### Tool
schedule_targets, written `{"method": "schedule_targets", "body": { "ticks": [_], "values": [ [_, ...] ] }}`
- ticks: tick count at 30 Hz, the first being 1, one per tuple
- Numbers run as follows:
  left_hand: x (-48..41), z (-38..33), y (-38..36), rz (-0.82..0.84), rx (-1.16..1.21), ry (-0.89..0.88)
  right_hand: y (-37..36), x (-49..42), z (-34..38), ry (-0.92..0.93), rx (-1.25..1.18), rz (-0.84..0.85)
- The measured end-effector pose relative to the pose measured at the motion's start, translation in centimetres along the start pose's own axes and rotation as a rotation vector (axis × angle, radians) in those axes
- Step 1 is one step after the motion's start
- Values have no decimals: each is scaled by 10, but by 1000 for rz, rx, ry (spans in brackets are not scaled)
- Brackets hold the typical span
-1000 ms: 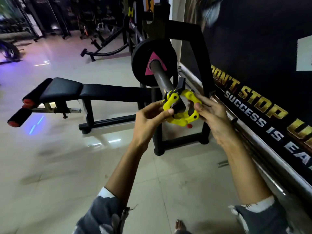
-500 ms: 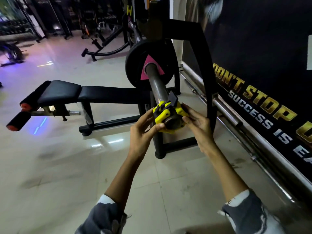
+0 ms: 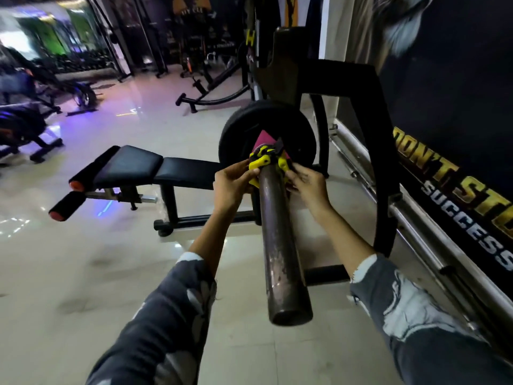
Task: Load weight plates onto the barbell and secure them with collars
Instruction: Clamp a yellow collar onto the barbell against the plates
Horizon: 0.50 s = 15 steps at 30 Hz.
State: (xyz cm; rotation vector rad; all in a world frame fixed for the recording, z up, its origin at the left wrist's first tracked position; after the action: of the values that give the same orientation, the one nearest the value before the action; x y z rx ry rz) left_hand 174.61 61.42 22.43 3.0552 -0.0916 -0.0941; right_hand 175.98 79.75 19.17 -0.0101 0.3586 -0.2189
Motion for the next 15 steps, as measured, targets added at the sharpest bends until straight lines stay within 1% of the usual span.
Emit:
{"method": "schedule_targets", "body": {
  "ticks": [2,5,7,9,11,12,15],
  "values": [
    [-21,-2,2,-13,-57,-1,1,-19,-13,-38,-9,-2],
    [-33,-4,2,35,-105,-28,3,-26,-23,-50,-39,-24],
    [-36,-9,-2,23,-167,11,1,-24,-25,-51,-87,-41],
    [-38,-32,-6,-54,-376,3,-2,-21,-25,-56,-163,-53],
    [-41,-59,-21,-97,-658,-78,-4,-18,-29,-116,-259,-75],
    [-43,-68,-28,-106,-760,-92,-5,-17,-31,-146,-290,-84],
    [-51,-78,-42,-101,-945,-104,-5,-15,-31,-181,-272,-107]
  ]
}}
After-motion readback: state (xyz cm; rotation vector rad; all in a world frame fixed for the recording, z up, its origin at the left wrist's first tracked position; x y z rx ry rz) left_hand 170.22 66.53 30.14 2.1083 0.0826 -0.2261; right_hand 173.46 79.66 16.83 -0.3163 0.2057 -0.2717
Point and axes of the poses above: each hand's wrist, its own x-axis away from the middle knuckle, its own y-axis out of the back of the hand, z = x × y, the point moved 10 cm from there along -x, towards the middle knuckle, and after that the axes turned 9 degrees about y, right-handed, at the moved point
